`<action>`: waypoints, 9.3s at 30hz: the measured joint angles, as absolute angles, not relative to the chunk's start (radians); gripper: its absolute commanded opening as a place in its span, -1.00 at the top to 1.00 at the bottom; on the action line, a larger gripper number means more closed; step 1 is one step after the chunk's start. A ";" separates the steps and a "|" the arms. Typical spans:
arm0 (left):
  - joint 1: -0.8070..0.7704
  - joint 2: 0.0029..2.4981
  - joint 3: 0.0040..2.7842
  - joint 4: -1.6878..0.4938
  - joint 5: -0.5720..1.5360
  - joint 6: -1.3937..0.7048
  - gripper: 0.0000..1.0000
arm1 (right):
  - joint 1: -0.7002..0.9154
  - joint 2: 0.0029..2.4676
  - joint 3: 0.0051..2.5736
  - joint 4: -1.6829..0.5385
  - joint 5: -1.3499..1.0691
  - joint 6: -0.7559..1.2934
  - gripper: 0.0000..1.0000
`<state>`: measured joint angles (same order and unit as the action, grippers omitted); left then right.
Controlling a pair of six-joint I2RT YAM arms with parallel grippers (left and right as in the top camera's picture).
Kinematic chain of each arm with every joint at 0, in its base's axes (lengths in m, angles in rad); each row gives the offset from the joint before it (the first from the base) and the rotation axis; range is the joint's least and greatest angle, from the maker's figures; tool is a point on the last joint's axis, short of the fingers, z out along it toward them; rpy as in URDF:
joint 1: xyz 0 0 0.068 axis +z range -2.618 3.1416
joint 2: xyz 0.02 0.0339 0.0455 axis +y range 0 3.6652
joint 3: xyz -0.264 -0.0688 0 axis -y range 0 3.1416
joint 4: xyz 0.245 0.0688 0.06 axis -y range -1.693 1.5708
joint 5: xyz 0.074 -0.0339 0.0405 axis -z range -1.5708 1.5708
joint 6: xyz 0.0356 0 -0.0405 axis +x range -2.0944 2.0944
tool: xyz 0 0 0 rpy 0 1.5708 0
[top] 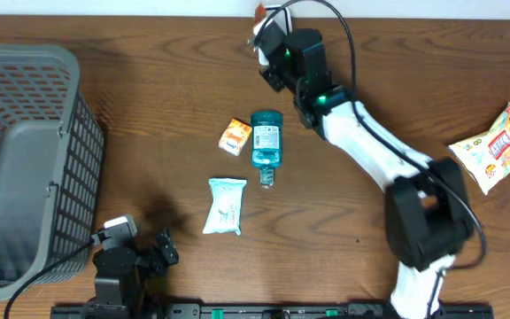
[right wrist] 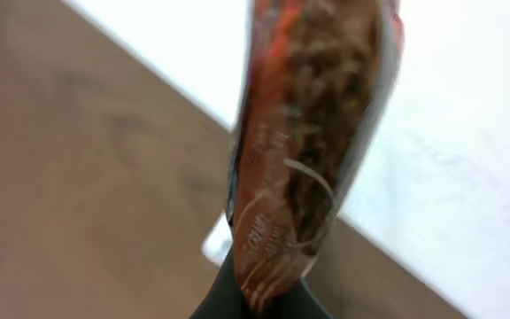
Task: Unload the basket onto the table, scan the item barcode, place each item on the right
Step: 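Hold the snack bar up under the white scanner, then carry the snack bar to the right edge beside the yellow pack and release, then reach the right gripper toward the wipes pack near the bottle, then grasp the white-green wipes pack with the right gripper and lift, then raise the wipes pack up under the white scanner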
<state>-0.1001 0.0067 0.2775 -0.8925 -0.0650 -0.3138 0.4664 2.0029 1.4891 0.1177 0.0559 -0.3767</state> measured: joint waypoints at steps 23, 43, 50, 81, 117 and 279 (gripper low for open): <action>-0.100 0.007 0.278 -0.893 -0.065 -0.314 -0.96 | 0.413 2.619 2.226 0.031 0.185 -0.597 0.98; -0.100 0.007 0.278 -0.893 -0.065 -0.314 -0.96 | 0.229 2.344 2.251 -0.930 0.436 -0.355 0.97; -0.100 0.007 0.278 -0.893 -0.065 -0.314 -0.96 | -0.019 2.349 2.003 -0.855 0.458 -0.206 0.98; -0.100 0.007 0.278 -0.893 -0.065 -0.314 -0.96 | -0.035 1.887 1.855 -0.820 -0.001 0.210 -0.99; -0.100 0.007 0.278 -0.893 -0.065 -0.313 -0.96 | 0.878 2.104 1.849 -1.253 -0.194 0.312 -0.78; -0.100 0.007 0.279 -0.895 -0.065 -0.314 -0.96 | 0.661 2.130 1.897 -1.702 -1.100 -1.574 0.98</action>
<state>-0.1001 0.0074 0.2794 -0.8951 -0.0647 -0.3138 0.6613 2.1296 1.8965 -1.7020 -1.1000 -1.5738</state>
